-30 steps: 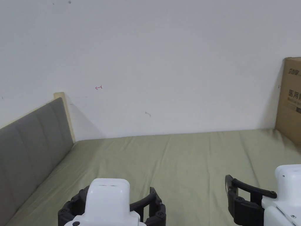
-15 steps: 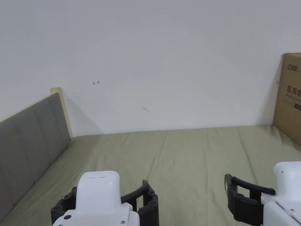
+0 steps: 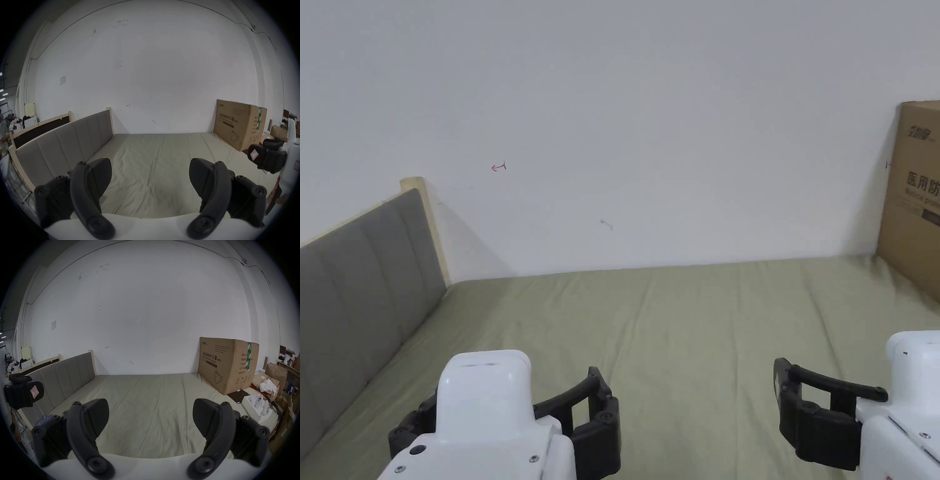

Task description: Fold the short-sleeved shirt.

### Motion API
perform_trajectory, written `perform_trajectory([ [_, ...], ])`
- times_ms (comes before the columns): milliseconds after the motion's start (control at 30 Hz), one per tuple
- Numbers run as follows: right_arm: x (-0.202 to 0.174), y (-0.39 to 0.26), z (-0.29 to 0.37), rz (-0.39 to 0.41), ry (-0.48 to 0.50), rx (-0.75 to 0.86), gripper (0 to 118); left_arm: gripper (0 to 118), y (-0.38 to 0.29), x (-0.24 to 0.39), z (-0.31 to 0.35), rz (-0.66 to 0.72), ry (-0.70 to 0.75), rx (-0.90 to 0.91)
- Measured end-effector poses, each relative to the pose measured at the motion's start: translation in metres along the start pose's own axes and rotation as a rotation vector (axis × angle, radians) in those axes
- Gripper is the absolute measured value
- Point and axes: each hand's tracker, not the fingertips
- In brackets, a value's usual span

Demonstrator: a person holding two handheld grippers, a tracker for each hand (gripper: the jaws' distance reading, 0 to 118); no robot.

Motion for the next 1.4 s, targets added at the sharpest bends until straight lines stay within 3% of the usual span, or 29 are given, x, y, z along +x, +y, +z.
perform_trajectory([
  [400, 0.0010, 0.0019, 0.0024, 0.001, -0.004, 0.008, 106, 102, -0.0013, -0.0009, 0.0001, 0.014, -0.049, -0.033],
  [1400, 0.0037, 0.0042, 0.0037, -0.003, -0.008, -0.004, 106, 102, 0.0019, -0.0010, -0.0018, 0.043, 0.004, -0.082],
])
